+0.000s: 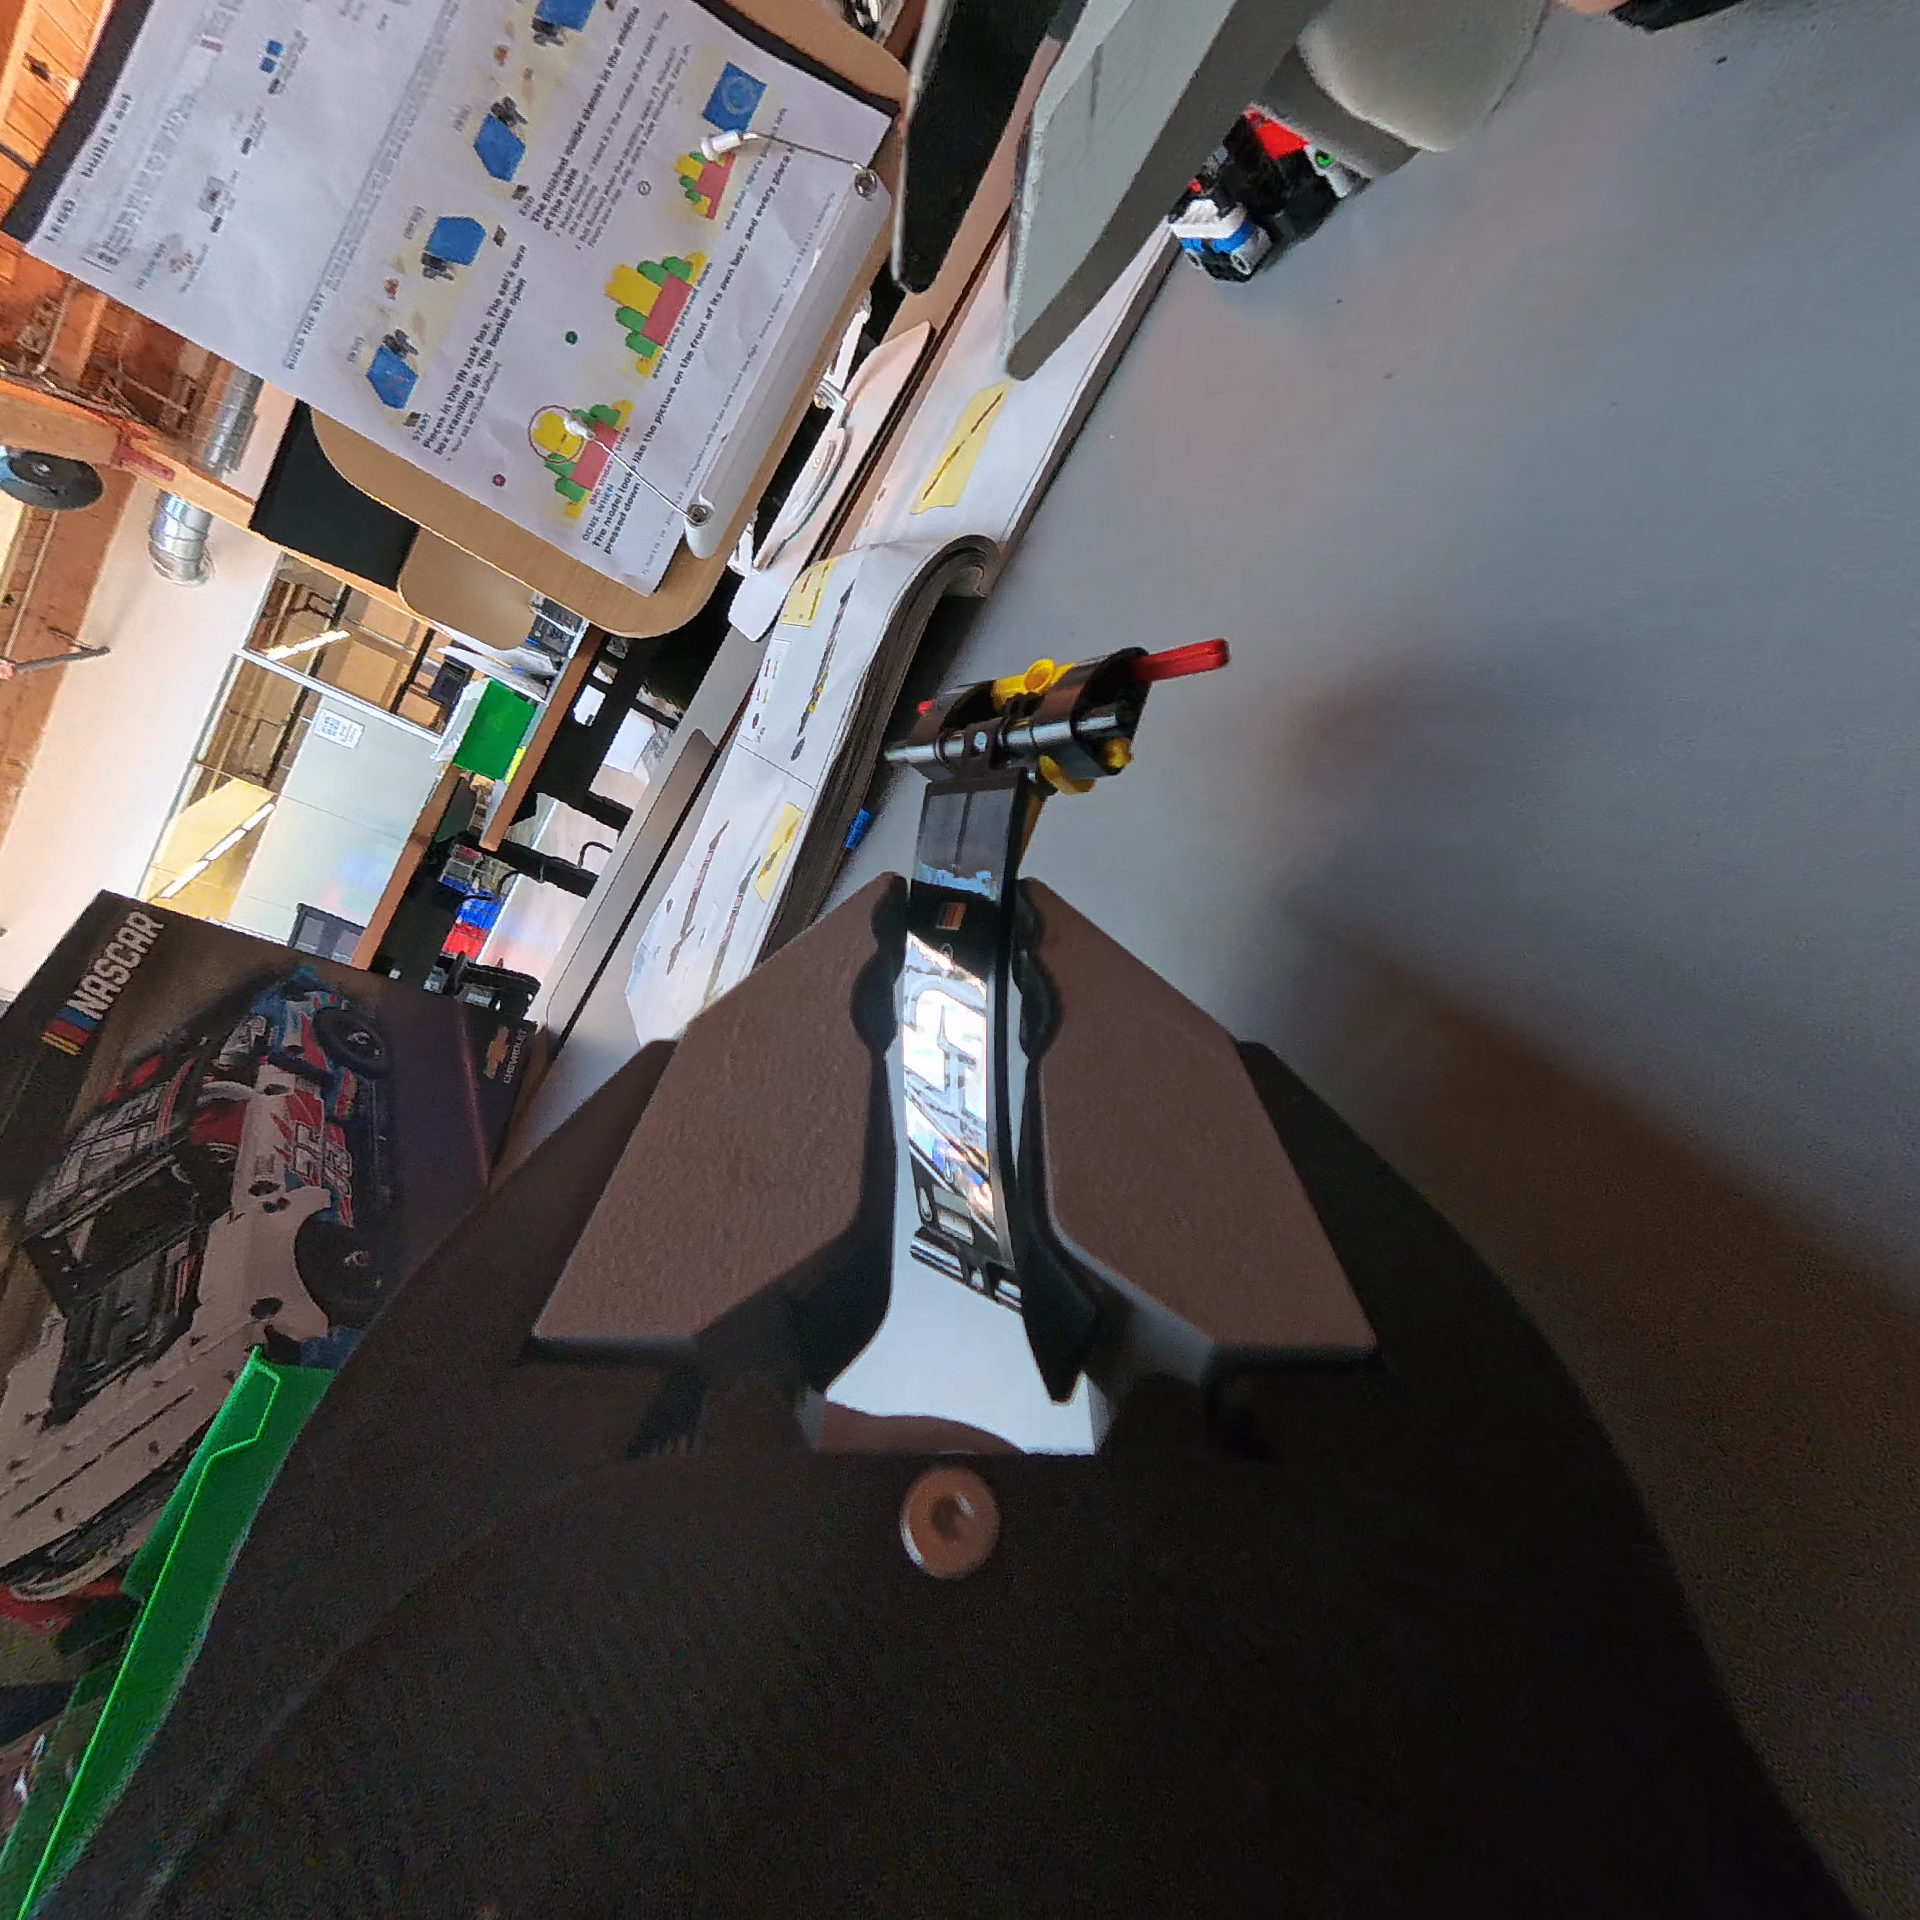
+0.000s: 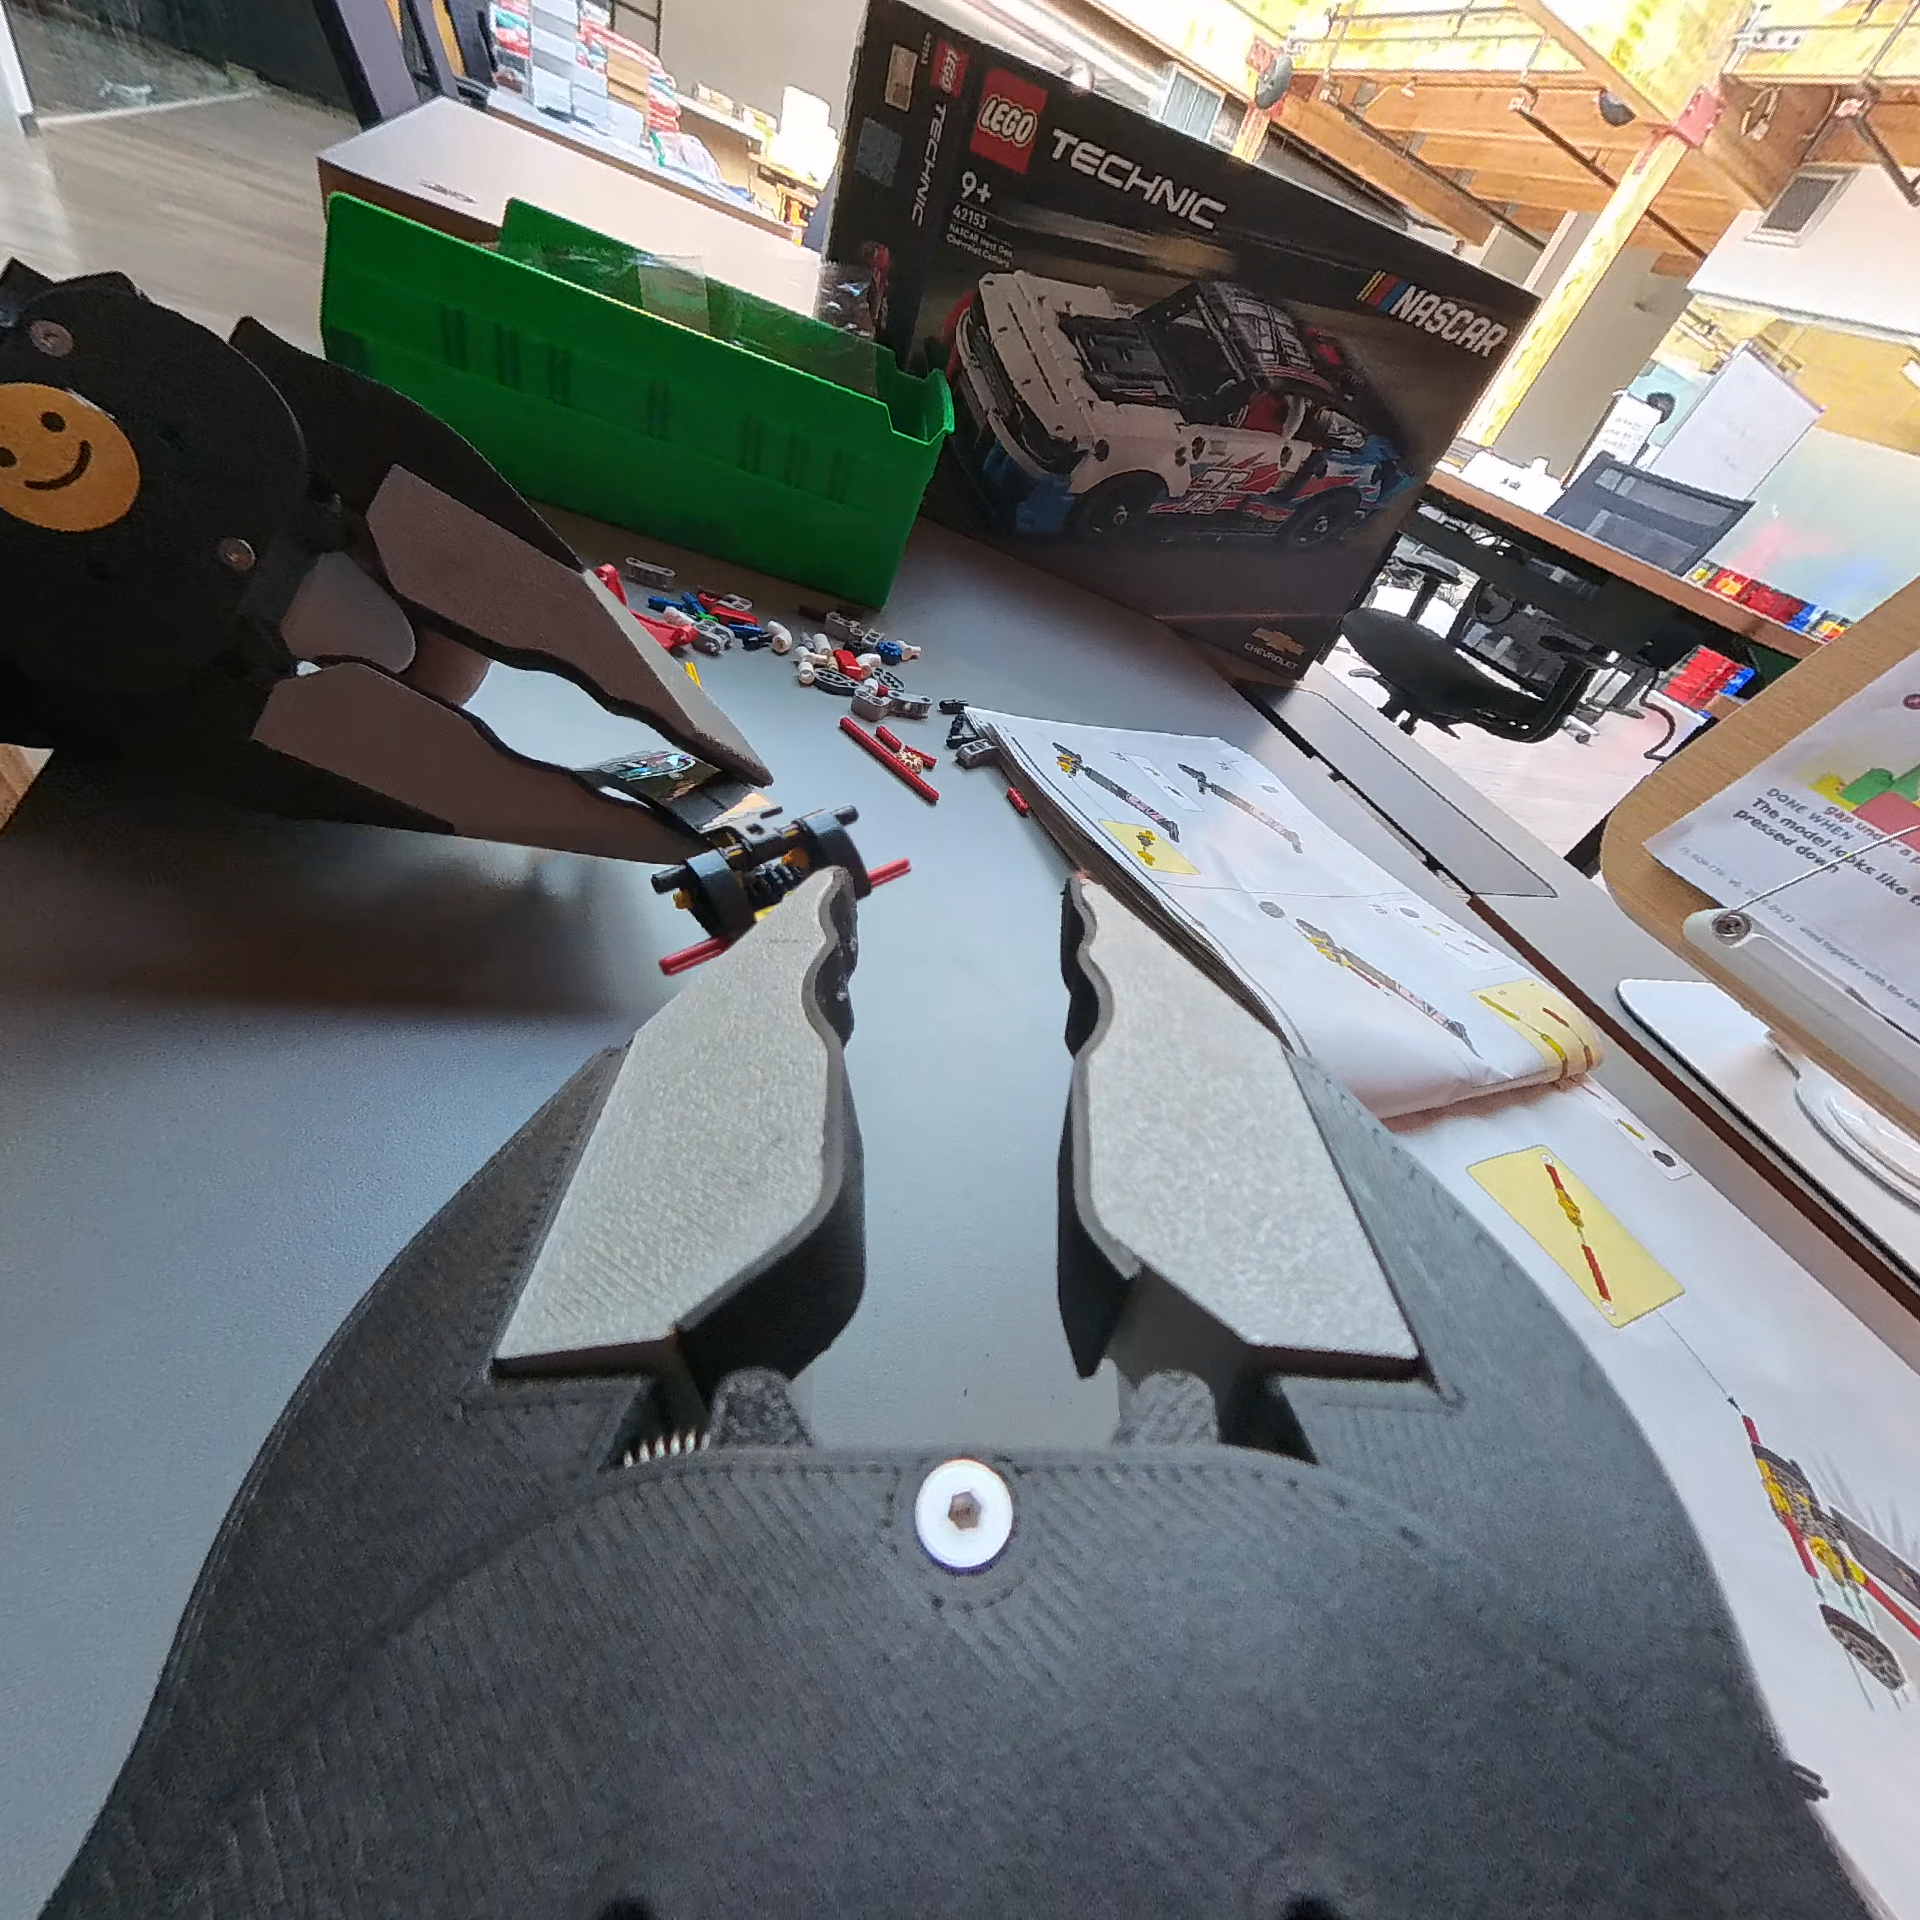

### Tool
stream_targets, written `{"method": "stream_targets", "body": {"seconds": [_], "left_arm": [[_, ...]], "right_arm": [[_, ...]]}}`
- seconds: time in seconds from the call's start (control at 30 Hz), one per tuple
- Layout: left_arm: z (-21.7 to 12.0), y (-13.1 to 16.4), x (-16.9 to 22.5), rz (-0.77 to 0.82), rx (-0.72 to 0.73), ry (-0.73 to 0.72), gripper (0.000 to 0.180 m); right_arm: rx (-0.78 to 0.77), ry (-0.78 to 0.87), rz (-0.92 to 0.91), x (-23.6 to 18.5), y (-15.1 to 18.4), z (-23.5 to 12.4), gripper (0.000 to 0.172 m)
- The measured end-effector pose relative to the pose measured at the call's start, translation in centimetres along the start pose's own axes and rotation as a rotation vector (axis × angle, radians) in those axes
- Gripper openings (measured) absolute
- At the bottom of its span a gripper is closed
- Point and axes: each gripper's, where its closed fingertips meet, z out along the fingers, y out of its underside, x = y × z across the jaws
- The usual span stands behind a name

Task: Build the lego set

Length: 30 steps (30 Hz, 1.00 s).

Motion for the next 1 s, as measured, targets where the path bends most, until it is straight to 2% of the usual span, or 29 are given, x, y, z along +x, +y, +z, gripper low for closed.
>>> {"method": "stream_targets", "body": {"seconds": [0.4, 0.63, 0.7, 0.8, 1.0], "left_arm": [[-0.5, -1.1, -0.7, 0.041, 0.114, -0.051, 0.017], [-3.3, -4.4, -3.1, 0.26, 0.338, -0.287, 0.015], [-4.1, -5.3, -3.2, 0.318, 0.392, -0.332, 0.016], [-4.4, -5.7, -3.0, 0.355, 0.413, -0.352, 0.016], [-5.3, -6.7, -3.1, 0.434, 0.446, -0.433, 0.016]], "right_arm": [[0.041, -0.109, 0.046, -1.4, -0.6, -0.2, 0.034], [0.1, -0.2, 0.089, -2.4, -1.6, -0.7, 0.034], [0.13, -0.259, 0.112, -3.2, -2.2, -1.0, 0.03], [0.165, -0.372, 0.168, -4.6, -2.8, -1.5, 0.027], [0.181, -0.42, 0.162, -5.3, -3.2, -1.8, 0.027]]}}
